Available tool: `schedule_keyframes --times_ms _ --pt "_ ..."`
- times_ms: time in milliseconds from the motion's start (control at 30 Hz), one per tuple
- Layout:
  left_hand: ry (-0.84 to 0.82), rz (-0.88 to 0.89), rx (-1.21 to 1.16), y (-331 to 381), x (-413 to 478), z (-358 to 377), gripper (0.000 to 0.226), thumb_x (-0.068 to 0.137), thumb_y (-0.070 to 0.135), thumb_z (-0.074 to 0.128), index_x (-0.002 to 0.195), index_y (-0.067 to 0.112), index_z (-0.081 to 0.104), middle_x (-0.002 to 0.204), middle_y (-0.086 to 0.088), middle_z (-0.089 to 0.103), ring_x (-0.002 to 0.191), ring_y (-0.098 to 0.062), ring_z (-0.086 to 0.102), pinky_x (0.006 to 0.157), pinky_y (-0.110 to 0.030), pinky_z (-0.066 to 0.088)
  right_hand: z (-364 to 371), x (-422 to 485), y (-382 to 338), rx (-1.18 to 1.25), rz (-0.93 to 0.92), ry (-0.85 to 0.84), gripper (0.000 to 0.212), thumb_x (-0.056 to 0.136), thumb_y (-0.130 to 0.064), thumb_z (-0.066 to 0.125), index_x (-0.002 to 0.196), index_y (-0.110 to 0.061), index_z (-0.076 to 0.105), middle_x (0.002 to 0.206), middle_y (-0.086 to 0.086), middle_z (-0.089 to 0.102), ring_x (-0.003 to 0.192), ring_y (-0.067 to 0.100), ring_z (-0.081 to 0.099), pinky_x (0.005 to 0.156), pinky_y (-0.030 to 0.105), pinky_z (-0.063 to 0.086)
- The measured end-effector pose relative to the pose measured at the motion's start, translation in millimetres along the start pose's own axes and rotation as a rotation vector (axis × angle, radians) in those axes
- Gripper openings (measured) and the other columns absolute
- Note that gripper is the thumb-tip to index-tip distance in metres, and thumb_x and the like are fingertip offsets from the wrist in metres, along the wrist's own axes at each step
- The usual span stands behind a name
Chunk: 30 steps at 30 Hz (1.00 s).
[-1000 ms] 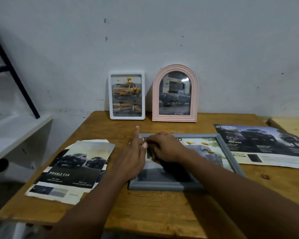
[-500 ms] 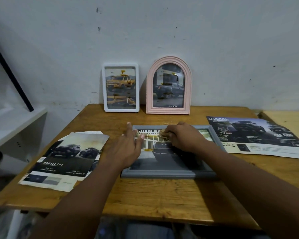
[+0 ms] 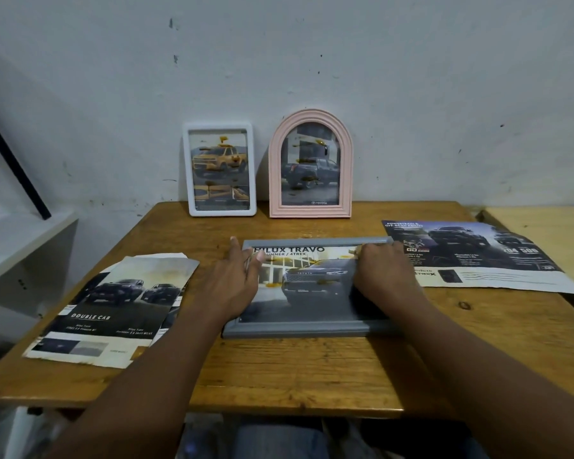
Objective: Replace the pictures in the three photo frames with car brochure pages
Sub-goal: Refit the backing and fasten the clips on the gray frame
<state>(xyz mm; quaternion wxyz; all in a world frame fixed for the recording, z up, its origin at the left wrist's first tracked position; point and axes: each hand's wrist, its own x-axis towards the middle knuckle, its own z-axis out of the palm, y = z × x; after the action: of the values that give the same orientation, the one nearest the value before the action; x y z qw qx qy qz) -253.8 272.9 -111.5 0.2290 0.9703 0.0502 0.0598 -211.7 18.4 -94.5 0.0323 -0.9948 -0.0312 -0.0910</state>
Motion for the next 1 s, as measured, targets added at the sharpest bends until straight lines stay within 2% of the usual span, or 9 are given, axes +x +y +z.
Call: schedule_keyframes --times_ms 100,267,400,500,600,700,767,833,1000 --pt "0.006 -0.021 -0.073 6.7 -6.4 -3.8 0.074 0.105 0.058 0.019 0.162 0.013 0.013 0.159 -0.013 0.038 0.142 -0.033 0.041 0.109 -0.043 0.034 2.8 -1.2 -27.6 0.026 0.068 -0.011 0.008 0.092 -0.013 0.053 0.096 -0.016 0.06 0.104 0.009 0.069 0.104 0.029 0.059 0.099 0.041 0.04" --pt "-0.015 -0.063 -0.16 6.9 -8.9 -5.0 0.072 0.106 0.056 0.017 0.162 0.014 0.003 0.157 -0.018 0.04 0.144 -0.034 0.037 0.112 -0.044 0.031 1.7 2.0 -79.2 0.255 0.078 -0.027 0.019 0.094 -0.013 0.054 0.112 -0.009 0.059 0.112 0.016 0.062 0.115 0.034 0.047 0.086 0.038 0.045" --pt "-0.03 -0.092 -0.241 4.3 -7.3 -4.6 0.073 0.105 0.059 0.016 0.162 0.017 -0.001 0.159 -0.019 0.036 0.146 -0.035 0.032 0.114 -0.046 0.028 10.8 4.4 -118.1 0.366 -0.064 -0.08 0.021 0.089 -0.02 0.067 0.108 -0.012 0.063 0.106 0.012 0.06 0.108 0.028 0.051 0.087 0.036 0.049" --pt "-0.023 -0.107 -0.283 6.7 -8.8 -7.2 0.072 0.106 0.057 0.016 0.162 0.017 -0.004 0.157 -0.02 0.039 0.145 -0.035 0.034 0.113 -0.045 0.027 18.5 5.8 -133.7 0.432 -0.261 -0.113 0.018 0.09 -0.018 0.063 0.107 -0.016 0.07 0.105 0.01 0.063 0.105 0.026 0.047 0.081 0.033 0.04" --pt "-0.007 -0.113 -0.292 8.1 -9.7 -7.6 0.073 0.105 0.057 0.016 0.162 0.016 -0.005 0.155 -0.02 0.042 0.144 -0.035 0.035 0.112 -0.045 0.028 14.2 8.6 -124.7 0.403 -0.46 -0.18 0.024 0.09 -0.016 0.062 0.111 -0.018 0.074 0.102 0.005 0.07 0.106 0.025 0.048 0.087 0.037 0.045" --pt "-0.001 -0.1 -0.286 6.1 -9.4 -5.0 0.073 0.105 0.057 0.017 0.162 0.016 -0.004 0.147 -0.02 0.05 0.137 -0.034 0.043 0.101 -0.039 0.032 10.9 11.5 -98.9 0.386 -0.555 -0.192 0.028 0.093 -0.023 0.061 0.119 -0.029 0.072 0.104 0.003 0.07 0.1 0.022 0.056 0.089 0.041 0.05" --pt "-0.001 -0.089 -0.256 5.2 -9.5 -4.3 0.073 0.105 0.059 0.015 0.162 0.018 -0.002 0.146 -0.02 0.051 0.136 -0.034 0.044 0.098 -0.039 0.033 5.8 12.2 -77.6 0.285 -0.542 -0.198 0.03 0.099 -0.034 0.053 0.127 -0.039 0.065 0.107 0.004 0.059 0.1 0.022 0.052 0.091 0.04 0.046" --pt "-0.012 -0.086 -0.224 4.9 -9.5 -4.3 0.073 0.104 0.06 0.014 0.163 0.018 -0.001 0.154 -0.019 0.044 0.142 -0.034 0.039 0.108 -0.044 0.032 -1.0 11.7 -56.1 0.176 -0.508 -0.195 0.033 0.101 -0.042 0.047 0.131 -0.044 0.059 0.11 0.004 0.051 0.102 0.023 0.05 0.092 0.04 0.044" --pt "-0.024 -0.083 -0.171 7.1 -10.3 -4.5 0.076 0.103 0.063 0.014 0.163 0.019 0.0 0.16 -0.013 0.037 0.147 -0.033 0.032 0.116 -0.047 0.027 -8.7 7.5 -8.7 0.072 -0.377 -0.178 0.037 0.102 -0.036 0.044 0.136 -0.041 0.055 0.12 0.013 0.054 0.106 0.034 0.052 0.096 0.043 0.042"
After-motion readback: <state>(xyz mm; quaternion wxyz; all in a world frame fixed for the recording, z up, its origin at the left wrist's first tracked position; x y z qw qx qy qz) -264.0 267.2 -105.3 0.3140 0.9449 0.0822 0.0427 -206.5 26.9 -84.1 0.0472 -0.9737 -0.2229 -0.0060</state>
